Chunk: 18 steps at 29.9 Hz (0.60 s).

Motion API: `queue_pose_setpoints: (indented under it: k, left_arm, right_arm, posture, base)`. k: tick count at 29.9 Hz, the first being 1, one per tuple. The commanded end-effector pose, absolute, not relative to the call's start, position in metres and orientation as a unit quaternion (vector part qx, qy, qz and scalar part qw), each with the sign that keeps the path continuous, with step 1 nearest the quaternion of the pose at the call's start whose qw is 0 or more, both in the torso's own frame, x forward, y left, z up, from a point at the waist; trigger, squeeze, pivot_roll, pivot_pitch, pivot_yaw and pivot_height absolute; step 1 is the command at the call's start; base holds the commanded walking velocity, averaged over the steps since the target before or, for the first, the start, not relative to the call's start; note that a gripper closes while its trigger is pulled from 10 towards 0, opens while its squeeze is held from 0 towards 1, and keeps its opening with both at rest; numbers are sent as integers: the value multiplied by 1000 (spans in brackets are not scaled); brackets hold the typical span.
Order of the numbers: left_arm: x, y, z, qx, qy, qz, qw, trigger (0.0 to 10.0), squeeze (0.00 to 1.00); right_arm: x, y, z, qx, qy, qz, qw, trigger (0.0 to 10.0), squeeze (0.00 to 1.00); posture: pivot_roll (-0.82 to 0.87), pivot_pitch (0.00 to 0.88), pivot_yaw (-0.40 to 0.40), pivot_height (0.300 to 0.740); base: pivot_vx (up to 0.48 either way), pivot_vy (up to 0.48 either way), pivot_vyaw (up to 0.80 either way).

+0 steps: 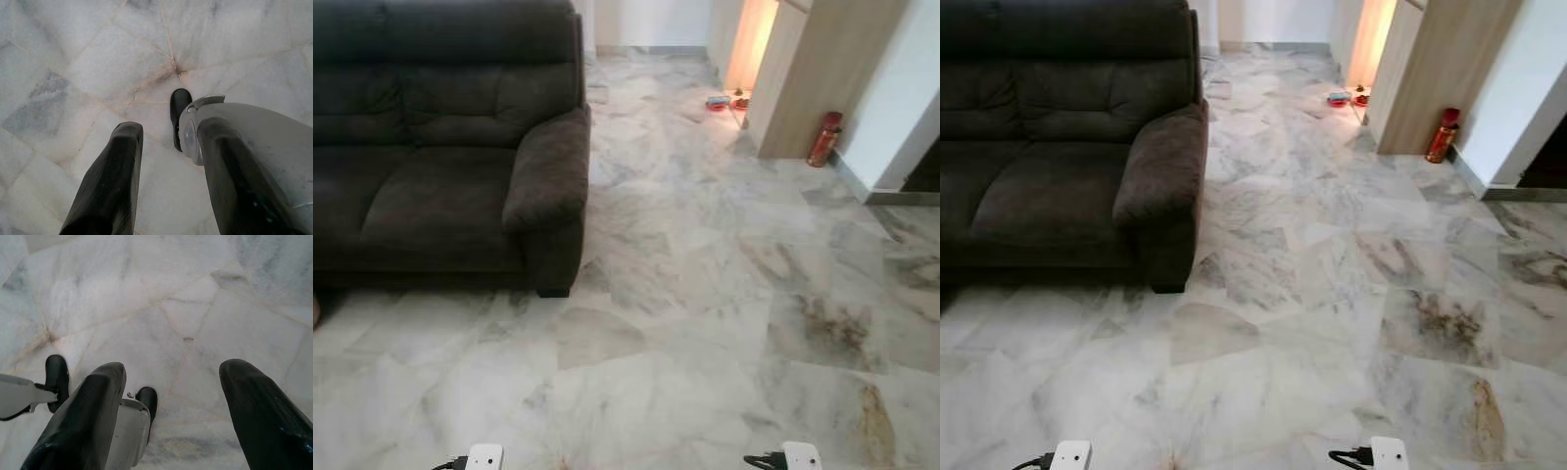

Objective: Move the pillow to the sofa from floor

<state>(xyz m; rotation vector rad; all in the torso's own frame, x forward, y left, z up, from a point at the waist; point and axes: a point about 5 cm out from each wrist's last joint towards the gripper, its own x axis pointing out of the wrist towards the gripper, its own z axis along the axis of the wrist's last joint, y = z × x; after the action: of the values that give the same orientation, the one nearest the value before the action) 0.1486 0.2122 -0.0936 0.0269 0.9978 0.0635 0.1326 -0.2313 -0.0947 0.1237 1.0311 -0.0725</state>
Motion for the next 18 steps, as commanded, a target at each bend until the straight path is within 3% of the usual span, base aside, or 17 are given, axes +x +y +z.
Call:
queue_pose_setpoints:
  k: [1, 18]
  left_arm:
    - [145, 213, -95, 14, 489, 28, 872, 10000, 0]
    - [147, 214, -94, 13, 487, 27, 873, 10000, 0]
  right_arm:
    - [133, -232, -94, 66, 487, -46, 870, 10000, 0]
    - [134, -232, -94, 69, 484, -50, 871, 10000, 0]
  posture:
    - [47, 0, -29, 740]
    - [52, 0, -34, 740]
  base:
    - [0, 0, 0]
    - [0, 0, 0]
